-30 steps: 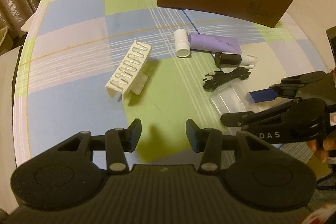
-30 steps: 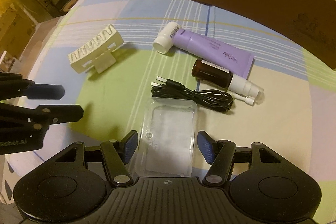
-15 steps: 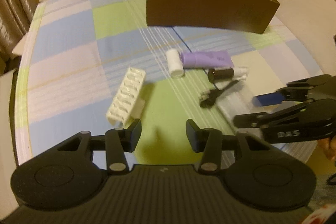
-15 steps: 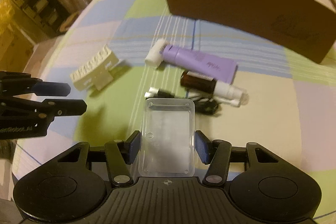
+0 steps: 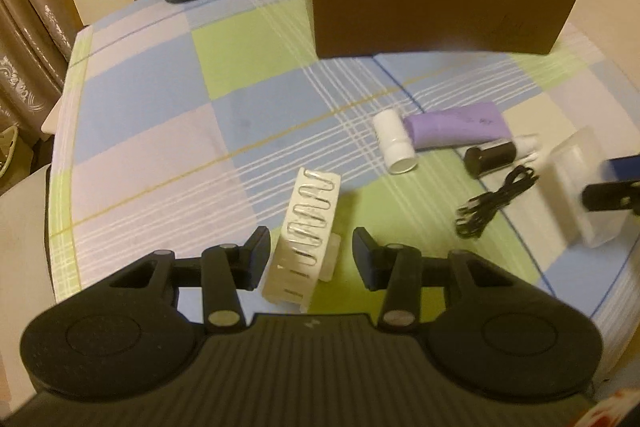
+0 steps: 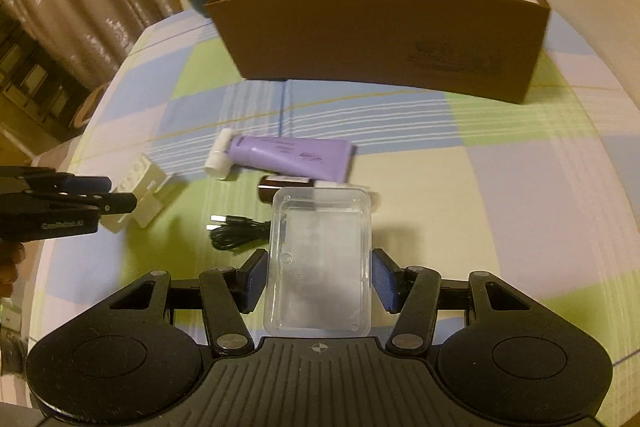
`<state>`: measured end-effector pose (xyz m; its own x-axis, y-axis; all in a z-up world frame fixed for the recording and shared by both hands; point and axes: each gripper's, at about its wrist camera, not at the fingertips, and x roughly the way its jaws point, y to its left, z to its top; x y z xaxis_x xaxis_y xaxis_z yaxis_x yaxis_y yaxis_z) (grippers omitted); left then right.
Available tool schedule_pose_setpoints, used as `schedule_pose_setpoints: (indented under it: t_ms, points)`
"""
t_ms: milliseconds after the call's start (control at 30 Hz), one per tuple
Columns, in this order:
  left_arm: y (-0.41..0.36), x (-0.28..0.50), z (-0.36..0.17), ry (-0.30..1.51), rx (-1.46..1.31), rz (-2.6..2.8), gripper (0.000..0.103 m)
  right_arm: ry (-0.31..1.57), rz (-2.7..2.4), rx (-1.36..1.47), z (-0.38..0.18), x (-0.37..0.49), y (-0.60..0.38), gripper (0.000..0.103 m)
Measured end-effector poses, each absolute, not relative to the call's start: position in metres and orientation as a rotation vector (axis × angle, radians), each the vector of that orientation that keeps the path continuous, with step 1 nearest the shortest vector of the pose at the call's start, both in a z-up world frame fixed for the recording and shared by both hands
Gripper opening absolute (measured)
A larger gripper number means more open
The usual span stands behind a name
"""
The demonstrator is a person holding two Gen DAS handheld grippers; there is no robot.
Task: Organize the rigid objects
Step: 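Grasp the clear plastic case with the right tool while the left tool grasps the white blister tray, then carry the blister tray and clear case over the brown box and lower them in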
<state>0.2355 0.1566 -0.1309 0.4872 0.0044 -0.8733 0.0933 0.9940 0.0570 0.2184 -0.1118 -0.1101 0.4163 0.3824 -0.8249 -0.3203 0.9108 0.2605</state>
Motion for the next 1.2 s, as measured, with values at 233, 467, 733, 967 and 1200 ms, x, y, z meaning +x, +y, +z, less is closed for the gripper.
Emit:
schedule_pose_setpoints:
  t_ms: [233,467,733,967,1200]
  points:
    - [0.158,0.243,-0.141,1.139,0.023,-0.013,0.025,1.057,0.401,0.083,-0.112,0.224,-0.127,0.055]
    - [0.149,0.245,-0.141,1.142,0.027,-0.008,0.025,1.055,0.388,0.081,-0.114,0.236,-0.133,0.055]
    - [0.149,0.257,-0.143,1.144,0.032,-0.01,0.025,1.06,0.389,0.075,-0.115,0.244,-0.136,0.055]
    - [0.149,0.259,-0.143,1.137,0.037,-0.001,0.025,1.055,0.389,0.076,-0.114,0.25,-0.14,0.055]
    - [0.15,0.258,-0.132,1.104,0.036,0.02,0.025,1.032,0.397,0.08,-0.107,0.253,-0.144,0.055]
